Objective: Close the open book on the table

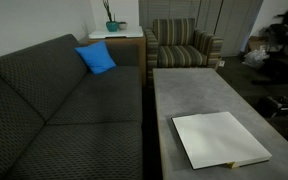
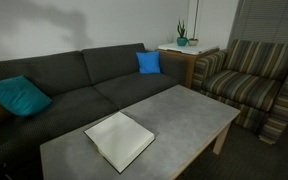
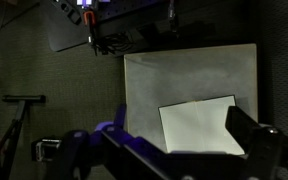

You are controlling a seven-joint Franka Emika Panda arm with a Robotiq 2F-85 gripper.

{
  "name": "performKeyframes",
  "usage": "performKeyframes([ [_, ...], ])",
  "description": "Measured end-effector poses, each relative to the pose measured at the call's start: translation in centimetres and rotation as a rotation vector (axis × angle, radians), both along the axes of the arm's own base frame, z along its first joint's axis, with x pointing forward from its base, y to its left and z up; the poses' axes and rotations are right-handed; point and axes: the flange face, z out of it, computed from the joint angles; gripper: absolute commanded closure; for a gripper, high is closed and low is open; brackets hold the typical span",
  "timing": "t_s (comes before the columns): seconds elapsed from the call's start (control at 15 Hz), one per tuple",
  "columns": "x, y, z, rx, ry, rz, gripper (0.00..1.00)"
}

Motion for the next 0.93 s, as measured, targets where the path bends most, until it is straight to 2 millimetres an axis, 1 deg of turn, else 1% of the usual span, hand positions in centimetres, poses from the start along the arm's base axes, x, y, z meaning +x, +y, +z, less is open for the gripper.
performKeyframes([
  [0.93, 0.0, 0.0, 0.0, 0.0, 0.0, 0.0, 0.0],
])
